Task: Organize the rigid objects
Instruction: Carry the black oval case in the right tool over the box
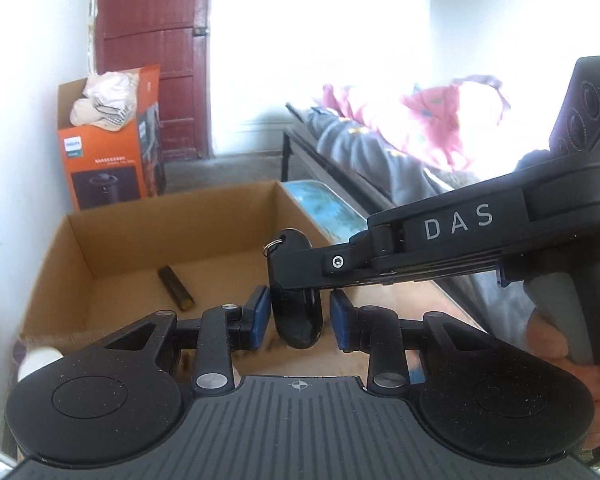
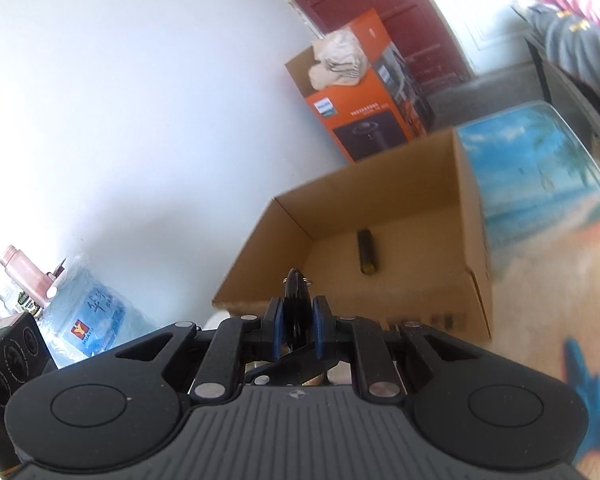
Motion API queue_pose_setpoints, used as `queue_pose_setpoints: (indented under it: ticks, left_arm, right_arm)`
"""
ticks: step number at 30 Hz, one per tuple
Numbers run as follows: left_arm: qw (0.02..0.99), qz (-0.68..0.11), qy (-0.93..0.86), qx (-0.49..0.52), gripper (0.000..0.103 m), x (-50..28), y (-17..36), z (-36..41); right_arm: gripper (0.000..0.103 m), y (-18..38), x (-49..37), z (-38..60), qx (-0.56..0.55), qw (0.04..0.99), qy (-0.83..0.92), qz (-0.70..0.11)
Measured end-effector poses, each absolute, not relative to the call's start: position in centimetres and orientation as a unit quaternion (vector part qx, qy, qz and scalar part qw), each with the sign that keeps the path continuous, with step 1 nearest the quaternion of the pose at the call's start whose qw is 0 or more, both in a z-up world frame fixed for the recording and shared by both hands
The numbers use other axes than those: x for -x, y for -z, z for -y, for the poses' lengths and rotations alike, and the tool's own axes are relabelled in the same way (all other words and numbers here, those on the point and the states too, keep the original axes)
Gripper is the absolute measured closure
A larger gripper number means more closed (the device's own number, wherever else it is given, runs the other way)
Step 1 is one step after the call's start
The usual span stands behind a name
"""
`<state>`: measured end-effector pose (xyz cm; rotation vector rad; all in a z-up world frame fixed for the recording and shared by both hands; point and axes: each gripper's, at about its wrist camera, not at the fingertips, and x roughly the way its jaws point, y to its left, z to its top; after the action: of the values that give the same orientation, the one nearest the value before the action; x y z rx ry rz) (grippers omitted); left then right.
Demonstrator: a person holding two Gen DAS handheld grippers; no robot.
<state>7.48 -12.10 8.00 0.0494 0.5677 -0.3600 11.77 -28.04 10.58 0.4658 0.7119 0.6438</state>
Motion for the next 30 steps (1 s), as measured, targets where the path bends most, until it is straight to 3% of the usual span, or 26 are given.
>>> queue_pose_setpoints:
  ticks: [8, 19, 30]
  left_arm:
    - [0.915, -0.371, 0.16, 0.025, 0.072, -17.5, -8.0, 9.5]
    - [0.834, -0.527, 0.137, 0.089, 0.072, -29.0, -2.3, 7.6]
    - [0.808, -0.572, 0.101, 0.095, 0.072, -32.7, -0.3, 6.4]
  right_arm:
    - [0.086, -10.2, -22.9, 25.5, -0.211, 0.828, -0.299, -0.425]
    - [0.086, -3.2, -34.2, 22.5, -0.19, 0.785, -0.238, -0.539]
    - [0.085, -0.1, -37.8, 19.1, -0.158, 0.766, -0.223, -0.582]
